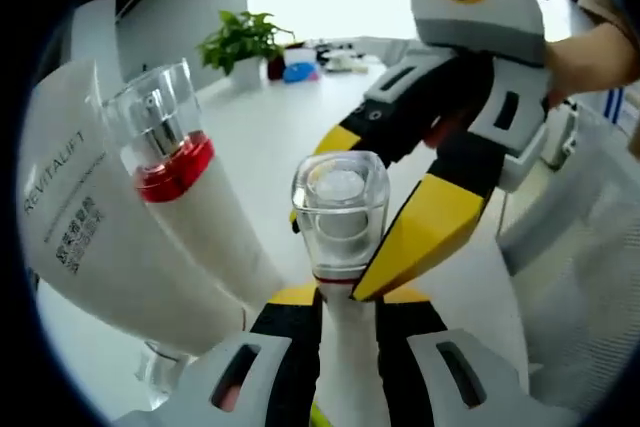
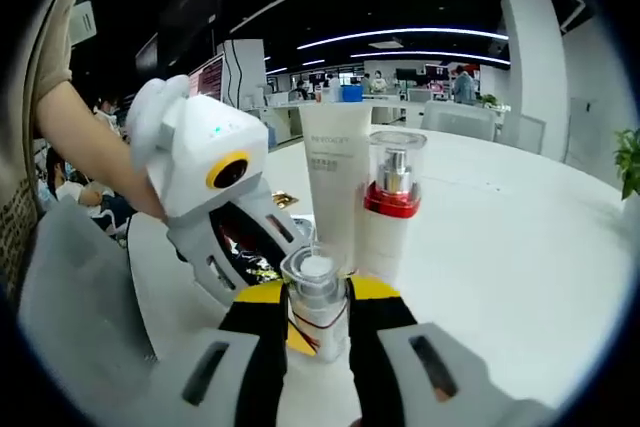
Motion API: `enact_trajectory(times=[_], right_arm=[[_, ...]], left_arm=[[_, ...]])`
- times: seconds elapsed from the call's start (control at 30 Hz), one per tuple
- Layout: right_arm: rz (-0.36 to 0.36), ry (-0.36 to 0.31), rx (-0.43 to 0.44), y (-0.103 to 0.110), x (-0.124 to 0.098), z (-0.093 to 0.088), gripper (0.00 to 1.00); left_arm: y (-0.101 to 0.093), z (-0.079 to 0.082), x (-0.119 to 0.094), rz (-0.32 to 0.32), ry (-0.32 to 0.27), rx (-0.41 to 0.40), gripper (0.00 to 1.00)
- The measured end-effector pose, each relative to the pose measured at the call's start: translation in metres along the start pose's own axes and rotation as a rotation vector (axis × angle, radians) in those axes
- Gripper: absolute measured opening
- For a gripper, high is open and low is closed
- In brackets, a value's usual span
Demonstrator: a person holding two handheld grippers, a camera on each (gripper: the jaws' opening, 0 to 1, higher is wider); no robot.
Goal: Arrange the skincare products in the storage area until every visible bottle or jar stands upright without overlapping.
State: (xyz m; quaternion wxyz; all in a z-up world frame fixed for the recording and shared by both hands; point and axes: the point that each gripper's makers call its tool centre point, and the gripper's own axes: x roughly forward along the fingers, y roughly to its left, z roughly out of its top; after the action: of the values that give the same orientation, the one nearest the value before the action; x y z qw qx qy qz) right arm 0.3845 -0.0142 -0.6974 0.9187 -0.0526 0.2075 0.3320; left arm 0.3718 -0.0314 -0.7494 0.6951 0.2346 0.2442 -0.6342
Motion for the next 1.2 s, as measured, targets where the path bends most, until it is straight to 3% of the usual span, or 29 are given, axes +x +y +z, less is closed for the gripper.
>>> enact_trajectory(times=[0.77, 1.0, 1.2], right_arm=[[-0.146, 0.013, 0.021, -0.018, 0.007, 0.001, 0.22], [-0.156, 0.021, 0.024, -0.019, 0.006, 0.0, 0.22], [-0.142, 0.027, 0.024, -0.015, 0.005, -0.001, 0.22]], left_arm=[[0.016, 0.004, 0.007, 0.003, -0.004, -0.013, 0.17], [0.014, 0.001, 0.008, 0.009, 0.035, 0.033, 0.17], [0.012, 0.003, 0.007, 0.004, 0.032, 0.03, 0.2]])
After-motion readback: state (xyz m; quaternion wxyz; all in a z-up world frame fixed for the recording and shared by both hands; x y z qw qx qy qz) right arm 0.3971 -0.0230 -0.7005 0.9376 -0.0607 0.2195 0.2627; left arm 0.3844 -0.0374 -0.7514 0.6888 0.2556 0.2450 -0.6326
